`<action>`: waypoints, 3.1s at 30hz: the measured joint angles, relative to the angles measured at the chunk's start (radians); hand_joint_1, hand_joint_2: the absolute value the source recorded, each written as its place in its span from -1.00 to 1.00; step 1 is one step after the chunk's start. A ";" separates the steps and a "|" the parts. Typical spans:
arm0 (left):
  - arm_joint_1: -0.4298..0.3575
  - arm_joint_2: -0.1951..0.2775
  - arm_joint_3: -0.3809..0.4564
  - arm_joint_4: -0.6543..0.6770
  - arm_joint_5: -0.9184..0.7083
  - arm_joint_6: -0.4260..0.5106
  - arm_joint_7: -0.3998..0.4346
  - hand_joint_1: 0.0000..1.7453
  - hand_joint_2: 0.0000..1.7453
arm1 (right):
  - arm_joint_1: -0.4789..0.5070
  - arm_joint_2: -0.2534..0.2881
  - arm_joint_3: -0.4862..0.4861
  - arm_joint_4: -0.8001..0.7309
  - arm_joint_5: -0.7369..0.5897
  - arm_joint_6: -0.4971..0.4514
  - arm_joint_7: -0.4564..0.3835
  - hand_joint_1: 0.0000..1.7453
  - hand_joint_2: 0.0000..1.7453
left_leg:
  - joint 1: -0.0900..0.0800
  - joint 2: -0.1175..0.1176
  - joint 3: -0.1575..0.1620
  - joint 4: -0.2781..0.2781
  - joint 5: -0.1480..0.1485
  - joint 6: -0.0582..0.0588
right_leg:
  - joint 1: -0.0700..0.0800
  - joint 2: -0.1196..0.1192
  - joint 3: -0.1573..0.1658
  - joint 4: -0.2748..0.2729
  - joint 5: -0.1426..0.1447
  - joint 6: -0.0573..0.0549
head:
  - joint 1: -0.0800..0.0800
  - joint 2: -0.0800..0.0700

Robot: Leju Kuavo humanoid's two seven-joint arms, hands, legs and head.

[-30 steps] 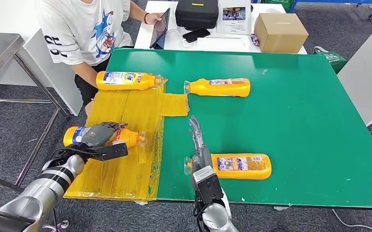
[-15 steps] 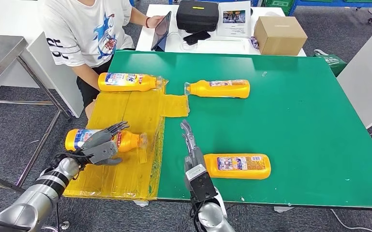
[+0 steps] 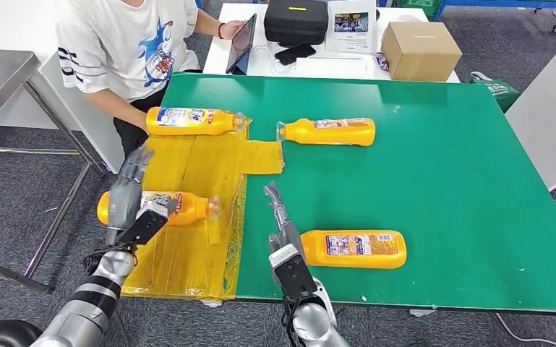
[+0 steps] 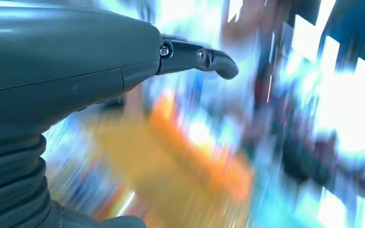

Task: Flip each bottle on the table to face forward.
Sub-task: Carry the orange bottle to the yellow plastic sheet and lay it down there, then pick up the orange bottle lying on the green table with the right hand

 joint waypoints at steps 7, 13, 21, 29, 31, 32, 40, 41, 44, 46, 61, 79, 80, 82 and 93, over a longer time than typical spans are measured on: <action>0.003 -0.116 0.150 -0.170 -0.007 0.127 -0.041 -1.00 1.00 | -0.008 -0.007 0.026 0.026 0.028 -0.016 0.017 -1.00 -1.00 | 0.000 0.001 -0.003 0.000 0.000 0.000 | 0.000 0.000 -0.003 0.000 0.000 0.000 | 0.000 0.000; 0.023 -0.152 0.185 -0.244 0.112 0.127 -0.041 -1.00 1.00 | -0.010 -0.022 0.034 0.033 0.097 -0.036 0.065 -1.00 0.50 | 0.000 0.001 -0.003 0.000 0.000 0.000 | 0.000 0.000 -0.004 0.000 0.000 0.000 | -0.001 0.000; 0.112 -0.158 0.181 -0.323 0.272 0.099 -0.043 -1.00 1.00 | 0.012 -0.152 0.009 -0.078 0.270 0.001 0.219 -1.00 1.00 | -0.001 0.001 -0.005 0.000 -0.001 0.000 | 0.000 0.000 -0.005 -0.002 0.000 0.000 | 0.000 0.000; 0.168 -0.160 0.179 -0.340 0.349 -0.059 0.013 -1.00 1.00 | 0.051 -0.238 -0.022 -0.181 0.421 0.015 0.348 -1.00 1.00 | -0.001 0.001 -0.005 0.000 -0.001 0.000 | 0.000 0.000 -0.005 -0.002 0.000 0.000 | -0.001 0.000; 0.206 -0.164 0.180 -0.340 0.371 -0.135 0.041 -1.00 1.00 | 0.078 -0.280 -0.045 -0.232 0.469 0.044 0.388 -1.00 1.00 | -0.001 0.001 -0.005 0.000 -0.002 0.001 | 0.000 0.000 -0.005 -0.002 0.000 0.000 | -0.001 0.000; 0.225 -0.167 0.180 -0.340 0.376 -0.170 0.052 -1.00 1.00 | 0.093 -0.302 -0.058 -0.259 0.488 0.065 0.406 -1.00 1.00 | -0.001 0.001 -0.005 0.000 -0.002 0.001 | -0.001 0.000 -0.005 -0.002 0.000 0.001 | -0.001 0.000; 0.302 -0.189 0.177 -0.324 0.331 -0.275 0.076 -1.00 1.00 | 0.198 -0.444 -0.117 -0.403 0.524 0.183 0.498 -1.00 1.00 | -0.002 0.001 -0.006 0.000 -0.005 0.003 | -0.002 0.000 -0.006 -0.003 -0.001 0.001 | -0.001 0.000; 0.302 -0.190 0.177 -0.320 0.326 -0.281 0.078 -1.00 1.00 | 0.204 -0.457 -0.117 -0.406 0.519 0.195 0.512 -1.00 1.00 | -0.002 0.001 -0.006 0.000 -0.005 0.003 | -0.002 0.000 -0.006 -0.003 -0.001 0.001 | -0.001 0.000; 0.301 -0.193 0.176 -0.306 0.316 -0.294 0.083 -1.00 1.00 | 0.216 -0.491 -0.117 -0.408 0.503 0.218 0.546 -1.00 1.00 | -0.002 0.001 -0.006 0.000 -0.004 0.003 | -0.002 0.000 -0.006 -0.003 -0.001 0.001 | -0.001 0.000; 0.301 -0.193 0.176 -0.297 0.312 -0.298 0.084 -1.00 1.00 | 0.219 -0.510 -0.118 -0.408 0.499 0.219 0.556 -1.00 1.00 | -0.002 0.001 -0.006 0.000 -0.004 0.003 | -0.002 0.000 -0.006 -0.003 0.000 0.001 | -0.001 0.000; 0.271 -0.195 0.162 -0.231 0.302 -0.328 0.086 -1.00 1.00 | 0.171 -0.564 -0.143 -0.364 0.530 0.237 0.569 -1.00 1.00 | -0.002 0.001 -0.006 0.000 -0.004 0.003 | -0.002 0.001 -0.006 -0.003 0.000 0.001 | -0.001 0.000; 0.228 -0.201 0.132 -0.142 0.289 -0.356 0.079 -1.00 1.00 | 0.008 -0.521 -0.156 -0.223 0.680 0.148 0.460 -1.00 1.00 | -0.002 0.001 -0.006 0.000 -0.003 0.004 | -0.002 0.001 -0.006 -0.002 0.000 0.002 | -0.001 0.000; 0.228 -0.201 0.131 -0.140 0.289 -0.356 0.079 -1.00 1.00 | 0.005 -0.520 -0.155 -0.221 0.680 0.148 0.460 -1.00 1.00 | -0.002 0.001 -0.006 0.000 -0.003 0.004 | -0.002 0.001 -0.006 -0.002 0.000 0.002 | -0.001 0.000; 0.227 -0.201 0.131 -0.136 0.289 -0.357 0.079 -1.00 1.00 | 0.002 -0.518 -0.152 -0.216 0.679 0.148 0.460 -1.00 1.00 | -0.002 0.001 -0.006 0.000 -0.003 0.004 | -0.002 0.001 -0.006 -0.003 0.000 0.002 | -0.001 0.000; 0.220 -0.197 0.125 -0.098 0.269 -0.384 0.095 -1.00 1.00 | 0.021 -0.627 -0.160 -0.200 0.466 0.400 0.527 -1.00 1.00 | -0.003 0.000 -0.006 0.001 -0.003 0.004 | -0.003 0.000 -0.005 -0.003 0.000 0.002 | -0.001 0.000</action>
